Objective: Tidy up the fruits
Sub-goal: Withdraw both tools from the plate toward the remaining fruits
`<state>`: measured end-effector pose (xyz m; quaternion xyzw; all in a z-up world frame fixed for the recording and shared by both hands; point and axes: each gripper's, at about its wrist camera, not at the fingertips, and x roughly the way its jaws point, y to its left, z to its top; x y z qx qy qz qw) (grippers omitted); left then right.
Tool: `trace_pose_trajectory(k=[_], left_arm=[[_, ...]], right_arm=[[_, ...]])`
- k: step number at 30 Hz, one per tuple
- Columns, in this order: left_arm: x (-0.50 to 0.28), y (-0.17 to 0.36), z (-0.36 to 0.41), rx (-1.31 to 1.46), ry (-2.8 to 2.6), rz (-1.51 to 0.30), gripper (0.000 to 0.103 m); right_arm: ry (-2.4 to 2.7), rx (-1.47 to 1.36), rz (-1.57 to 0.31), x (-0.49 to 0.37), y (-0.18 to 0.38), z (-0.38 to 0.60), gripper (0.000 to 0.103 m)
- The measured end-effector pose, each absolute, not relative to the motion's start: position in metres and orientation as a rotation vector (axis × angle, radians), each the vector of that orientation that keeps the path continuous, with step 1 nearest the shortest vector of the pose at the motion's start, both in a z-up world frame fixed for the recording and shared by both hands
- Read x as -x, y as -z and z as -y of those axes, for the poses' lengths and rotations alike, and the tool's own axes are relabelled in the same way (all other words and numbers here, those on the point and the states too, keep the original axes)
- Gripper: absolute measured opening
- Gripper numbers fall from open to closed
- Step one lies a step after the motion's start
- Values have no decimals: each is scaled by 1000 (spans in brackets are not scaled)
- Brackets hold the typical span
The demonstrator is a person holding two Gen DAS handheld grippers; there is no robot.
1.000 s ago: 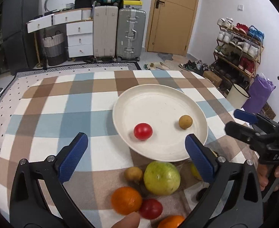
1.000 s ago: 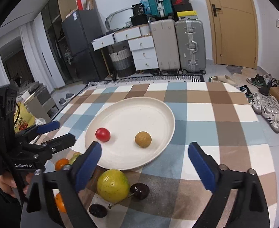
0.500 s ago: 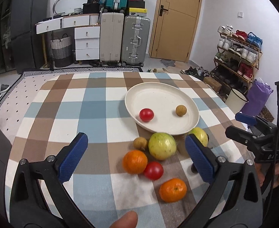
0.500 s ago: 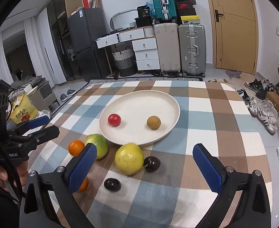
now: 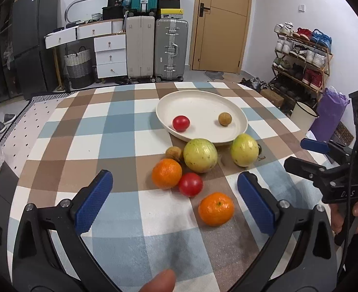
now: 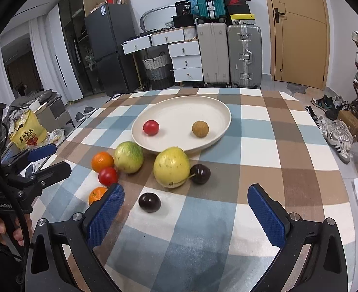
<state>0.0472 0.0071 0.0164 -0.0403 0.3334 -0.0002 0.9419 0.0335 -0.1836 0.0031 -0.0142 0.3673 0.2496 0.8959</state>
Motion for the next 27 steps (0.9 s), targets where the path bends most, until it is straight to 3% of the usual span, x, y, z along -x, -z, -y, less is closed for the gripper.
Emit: trace_pose_trajectory(k=[27], left_arm=[[-66,36,12,97,50,-825,102]], right_arm=[[-492,48,-909,-47,40,177,103]])
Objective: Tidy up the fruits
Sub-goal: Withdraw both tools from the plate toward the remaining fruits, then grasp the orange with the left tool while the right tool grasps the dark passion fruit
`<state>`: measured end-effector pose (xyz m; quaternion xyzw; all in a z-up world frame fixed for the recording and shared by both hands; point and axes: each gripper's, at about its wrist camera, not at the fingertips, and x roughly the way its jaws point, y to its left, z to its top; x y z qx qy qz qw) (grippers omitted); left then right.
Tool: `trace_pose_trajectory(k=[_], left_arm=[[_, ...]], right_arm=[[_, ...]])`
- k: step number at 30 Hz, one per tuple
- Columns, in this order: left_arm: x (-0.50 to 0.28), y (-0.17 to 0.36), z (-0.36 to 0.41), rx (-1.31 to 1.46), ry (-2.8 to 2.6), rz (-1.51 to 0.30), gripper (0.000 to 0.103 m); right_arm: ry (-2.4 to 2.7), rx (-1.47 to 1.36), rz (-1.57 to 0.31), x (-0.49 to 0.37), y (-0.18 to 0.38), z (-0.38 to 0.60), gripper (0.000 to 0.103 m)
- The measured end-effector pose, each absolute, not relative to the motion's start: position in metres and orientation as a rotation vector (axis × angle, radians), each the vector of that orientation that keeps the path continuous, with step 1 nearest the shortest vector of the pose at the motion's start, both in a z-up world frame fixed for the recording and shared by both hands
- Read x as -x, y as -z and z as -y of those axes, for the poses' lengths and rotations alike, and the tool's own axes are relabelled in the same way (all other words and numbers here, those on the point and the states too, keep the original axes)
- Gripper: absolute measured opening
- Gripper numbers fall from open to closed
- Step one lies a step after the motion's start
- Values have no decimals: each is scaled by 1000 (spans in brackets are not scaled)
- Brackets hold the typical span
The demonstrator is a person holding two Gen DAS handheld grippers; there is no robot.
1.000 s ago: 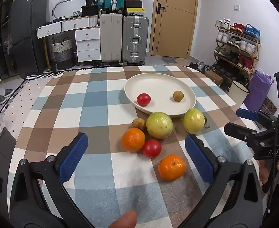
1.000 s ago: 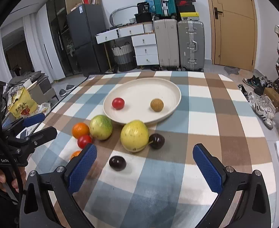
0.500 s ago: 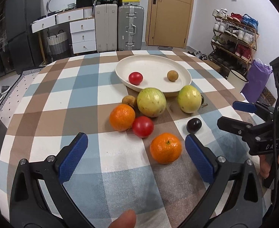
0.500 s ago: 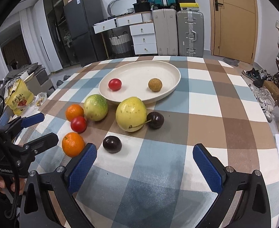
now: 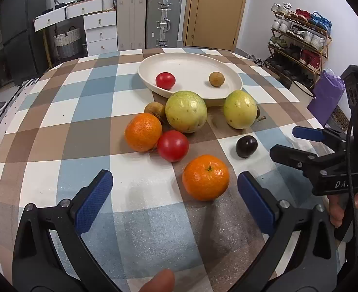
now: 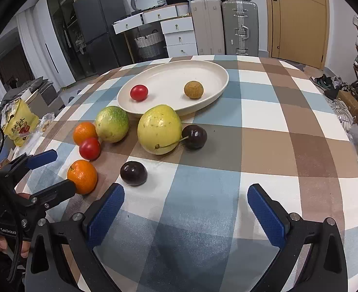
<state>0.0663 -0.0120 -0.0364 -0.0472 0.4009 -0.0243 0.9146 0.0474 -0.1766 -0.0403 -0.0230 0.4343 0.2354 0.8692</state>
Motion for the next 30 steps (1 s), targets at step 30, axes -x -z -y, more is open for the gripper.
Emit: trace_pose_trajectory(k=[30], left_arm=[[-67,39,7,99,101,-866,95]], right_arm=[[-542,160,-961,-55,45,128,71]])
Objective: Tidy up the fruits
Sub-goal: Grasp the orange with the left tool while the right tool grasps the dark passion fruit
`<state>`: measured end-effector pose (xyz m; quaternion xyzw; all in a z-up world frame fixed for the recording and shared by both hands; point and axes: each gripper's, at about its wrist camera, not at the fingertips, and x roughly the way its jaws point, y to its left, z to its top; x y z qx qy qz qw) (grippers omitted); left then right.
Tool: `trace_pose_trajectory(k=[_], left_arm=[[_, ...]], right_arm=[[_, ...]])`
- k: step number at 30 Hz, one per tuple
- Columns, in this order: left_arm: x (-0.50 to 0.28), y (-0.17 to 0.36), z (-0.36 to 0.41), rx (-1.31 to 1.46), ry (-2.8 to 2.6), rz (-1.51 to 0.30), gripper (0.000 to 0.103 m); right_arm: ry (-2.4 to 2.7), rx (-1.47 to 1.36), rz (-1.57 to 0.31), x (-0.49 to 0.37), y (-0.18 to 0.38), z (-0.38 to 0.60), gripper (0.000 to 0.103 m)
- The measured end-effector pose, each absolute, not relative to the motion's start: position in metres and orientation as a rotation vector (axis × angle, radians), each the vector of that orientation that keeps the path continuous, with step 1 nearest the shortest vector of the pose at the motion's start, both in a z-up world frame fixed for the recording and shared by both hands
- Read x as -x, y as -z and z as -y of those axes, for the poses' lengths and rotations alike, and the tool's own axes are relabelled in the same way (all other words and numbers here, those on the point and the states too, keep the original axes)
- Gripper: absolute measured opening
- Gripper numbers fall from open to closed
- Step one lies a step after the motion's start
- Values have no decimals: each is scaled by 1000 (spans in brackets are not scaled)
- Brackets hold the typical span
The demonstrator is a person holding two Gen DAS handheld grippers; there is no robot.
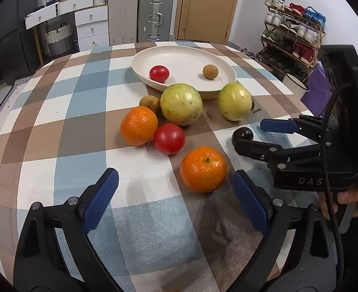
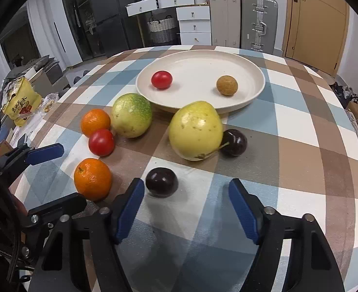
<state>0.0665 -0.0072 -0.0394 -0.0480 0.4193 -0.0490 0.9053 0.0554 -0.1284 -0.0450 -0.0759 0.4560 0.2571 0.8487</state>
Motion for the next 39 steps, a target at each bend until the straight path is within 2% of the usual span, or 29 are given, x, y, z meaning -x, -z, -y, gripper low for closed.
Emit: trace_pose_trajectory(k=[1,2,5,8,11,22,25,28,35,39], left_arm=[[-67,40,6,103,100,-870,95],[-67,41,5,108,99,-873,94],[-67,42,4,117,106,-868,93],[-67,42,4,121,110,-864,92],[-66,41,6,121,123,-858,92],[-66,42,23,99,148,-856,91],[-68,44,26,104,145,-869,86],[-70,46,27,120,156,-878,77],[-70,47,32,127,198,-883,42],[-69,47,30,144,217,-880,39]], right_arm=[[-542,165,-958,-55,45,127,68],[-551,165,-952,-53,44,125,60],[-576,164,-940,-51,44,123,53],[-602,167,-933,-49,44,120,37],[-635,160,-931,-46,44,120,28],[-657,100,-855,-21,20,154,28],[-636,62,-844,-19,18,168,28],[-636,50,-844,-19,17,174,28],[-634,48,-841,-20,17,179,28],[-635,45,-842,-20,18,180,28]])
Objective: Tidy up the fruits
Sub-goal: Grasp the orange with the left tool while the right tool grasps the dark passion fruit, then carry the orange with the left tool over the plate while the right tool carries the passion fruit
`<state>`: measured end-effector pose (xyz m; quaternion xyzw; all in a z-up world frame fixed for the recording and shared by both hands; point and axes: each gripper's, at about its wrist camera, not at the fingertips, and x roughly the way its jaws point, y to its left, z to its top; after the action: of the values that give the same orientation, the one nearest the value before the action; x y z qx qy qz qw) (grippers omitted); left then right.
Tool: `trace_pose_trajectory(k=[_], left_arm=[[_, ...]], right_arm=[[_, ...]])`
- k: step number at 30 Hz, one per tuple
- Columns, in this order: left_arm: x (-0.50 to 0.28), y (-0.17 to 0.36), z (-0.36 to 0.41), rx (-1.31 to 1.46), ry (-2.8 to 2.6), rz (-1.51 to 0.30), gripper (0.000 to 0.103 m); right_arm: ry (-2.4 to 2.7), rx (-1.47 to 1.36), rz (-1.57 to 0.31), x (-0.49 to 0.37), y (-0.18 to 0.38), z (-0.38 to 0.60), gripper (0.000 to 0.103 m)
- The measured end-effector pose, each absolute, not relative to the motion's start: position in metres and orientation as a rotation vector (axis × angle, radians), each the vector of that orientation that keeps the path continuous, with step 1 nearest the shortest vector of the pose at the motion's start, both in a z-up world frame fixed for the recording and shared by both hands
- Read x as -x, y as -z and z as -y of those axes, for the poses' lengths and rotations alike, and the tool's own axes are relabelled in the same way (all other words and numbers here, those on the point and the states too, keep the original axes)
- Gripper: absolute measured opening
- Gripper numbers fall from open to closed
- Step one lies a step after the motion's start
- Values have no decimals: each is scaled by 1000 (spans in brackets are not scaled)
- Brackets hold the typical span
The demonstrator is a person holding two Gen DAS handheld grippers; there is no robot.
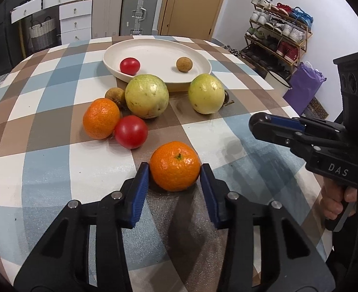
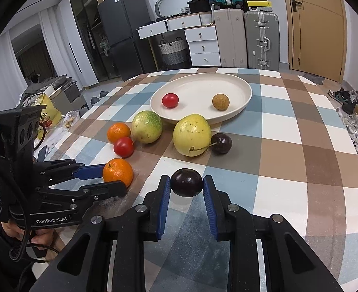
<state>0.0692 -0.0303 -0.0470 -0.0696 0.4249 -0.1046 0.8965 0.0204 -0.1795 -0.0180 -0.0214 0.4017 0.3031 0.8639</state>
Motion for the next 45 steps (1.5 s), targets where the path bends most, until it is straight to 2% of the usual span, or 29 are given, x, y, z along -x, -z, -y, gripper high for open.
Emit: trace_pose_trajectory(k=[24,45], left_arm=[[-58,1,21,128,194,-727,39],[-110,-60,1,71,132,-636,39]], right_arm=[[-635,-3,-749,-19,0,195,28],[-647,-15,-663,-59,-52,189,28]])
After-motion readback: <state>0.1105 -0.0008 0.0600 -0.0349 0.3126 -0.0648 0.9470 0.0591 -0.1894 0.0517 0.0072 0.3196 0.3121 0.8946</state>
